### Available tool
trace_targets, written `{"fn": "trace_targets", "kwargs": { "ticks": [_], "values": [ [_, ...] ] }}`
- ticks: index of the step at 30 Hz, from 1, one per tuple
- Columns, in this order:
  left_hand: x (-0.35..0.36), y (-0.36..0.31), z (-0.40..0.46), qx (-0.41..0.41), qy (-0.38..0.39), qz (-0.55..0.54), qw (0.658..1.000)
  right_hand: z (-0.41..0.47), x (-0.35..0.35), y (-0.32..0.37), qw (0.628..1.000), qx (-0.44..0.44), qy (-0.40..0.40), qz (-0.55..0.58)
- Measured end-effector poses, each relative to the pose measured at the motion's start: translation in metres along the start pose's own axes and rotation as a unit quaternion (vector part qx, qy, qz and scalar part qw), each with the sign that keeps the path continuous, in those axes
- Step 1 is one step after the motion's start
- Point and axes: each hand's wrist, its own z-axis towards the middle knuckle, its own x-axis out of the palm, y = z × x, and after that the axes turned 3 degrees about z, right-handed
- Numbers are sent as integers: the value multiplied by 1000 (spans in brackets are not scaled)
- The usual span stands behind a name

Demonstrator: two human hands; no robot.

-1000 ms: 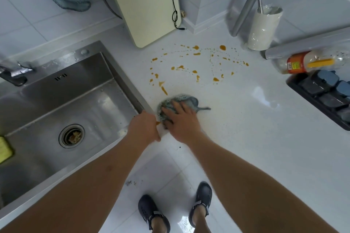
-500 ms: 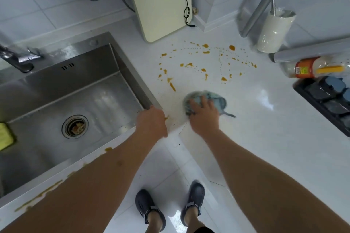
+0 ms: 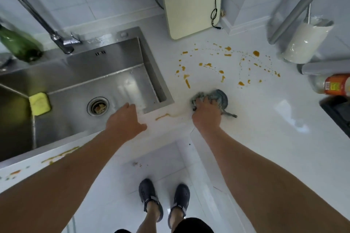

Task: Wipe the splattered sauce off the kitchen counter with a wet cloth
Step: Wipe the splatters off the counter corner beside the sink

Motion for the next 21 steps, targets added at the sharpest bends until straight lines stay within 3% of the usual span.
{"fn": "trace_targets", "kwargs": {
  "ticks": [5, 9, 11, 15, 18, 21],
  "values": [
    [1, 28, -27, -31, 19, 10, 999, -50, 35, 89, 979, -197, 44, 14],
    [5, 45, -57, -55, 32, 25, 998, -52, 36, 87, 942, -328, 71, 0],
    [4, 58, -68, -67, 30, 28, 997, -37, 31, 57, 950, -308, 45, -3],
    [3, 88, -87, -118, 22, 4, 993, -8, 21, 5, 988, -152, 24, -7],
    [5, 110, -98, -146, 15, -15, 989, -7, 20, 24, 998, -61, 34, 6],
    [12, 130, -108, -161, 9, -31, 986, -33, 35, 70, 997, -59, 45, 19]
  ]
}}
